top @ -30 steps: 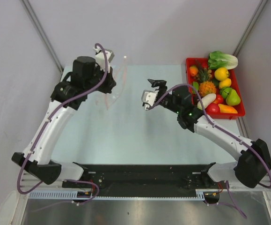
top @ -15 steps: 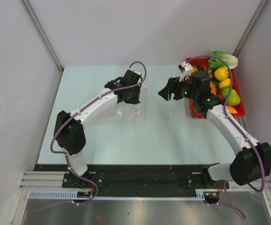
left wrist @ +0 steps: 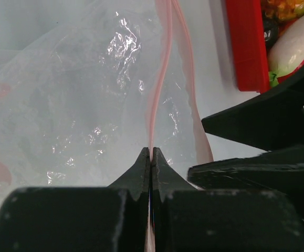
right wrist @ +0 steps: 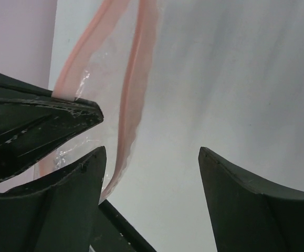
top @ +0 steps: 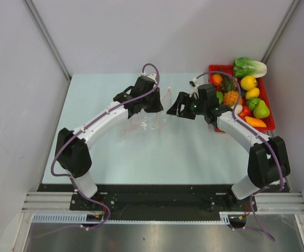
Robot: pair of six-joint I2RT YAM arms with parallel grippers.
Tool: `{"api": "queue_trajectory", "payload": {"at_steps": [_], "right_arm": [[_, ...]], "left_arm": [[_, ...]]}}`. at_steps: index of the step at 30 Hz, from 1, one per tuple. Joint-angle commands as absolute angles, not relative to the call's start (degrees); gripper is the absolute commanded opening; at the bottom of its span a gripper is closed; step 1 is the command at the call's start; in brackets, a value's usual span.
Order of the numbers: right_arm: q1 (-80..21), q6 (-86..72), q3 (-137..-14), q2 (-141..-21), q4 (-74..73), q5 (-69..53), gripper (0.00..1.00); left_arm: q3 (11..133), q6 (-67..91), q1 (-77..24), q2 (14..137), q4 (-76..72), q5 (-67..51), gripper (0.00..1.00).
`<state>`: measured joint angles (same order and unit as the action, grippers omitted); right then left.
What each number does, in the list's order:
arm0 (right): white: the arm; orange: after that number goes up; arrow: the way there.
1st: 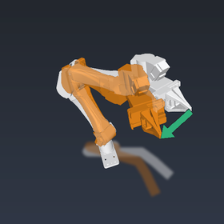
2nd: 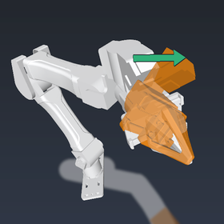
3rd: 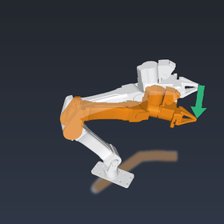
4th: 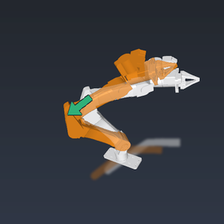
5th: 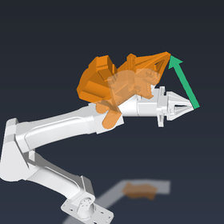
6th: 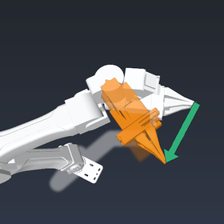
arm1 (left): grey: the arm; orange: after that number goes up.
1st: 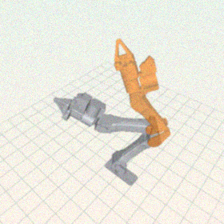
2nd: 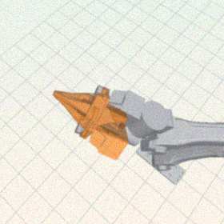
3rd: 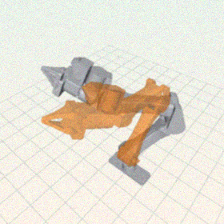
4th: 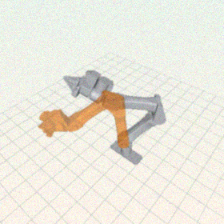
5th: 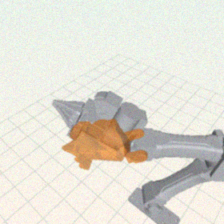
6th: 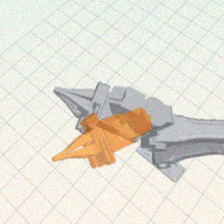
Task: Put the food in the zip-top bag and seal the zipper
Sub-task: Open the zipper of the food storage bag.
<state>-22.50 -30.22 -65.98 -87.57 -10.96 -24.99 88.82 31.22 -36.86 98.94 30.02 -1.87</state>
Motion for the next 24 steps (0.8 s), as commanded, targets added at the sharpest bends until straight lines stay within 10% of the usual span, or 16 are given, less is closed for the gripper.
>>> {"api": "queue_trajectory", "payload": {"at_steps": [1,9,24], "right_arm": [[-23.38,-32.88,-67.59,-90.08,-4.67,-26.19,0.75],[-19.79,-20.50,-67.50,-91.14,-13.17,-23.20,0.02],[-15.64,-2.47,-67.85,-91.94,-19.59,-28.12,0.03]], "left_arm": [[88.24,32.17,-37.18,95.28,26.11,-2.29,0.00],[87.89,28.22,-31.84,90.88,26.98,-3.25,0.00],[88.32,20.57,-27.24,93.77,31.55,-14.05,0.00]]}}
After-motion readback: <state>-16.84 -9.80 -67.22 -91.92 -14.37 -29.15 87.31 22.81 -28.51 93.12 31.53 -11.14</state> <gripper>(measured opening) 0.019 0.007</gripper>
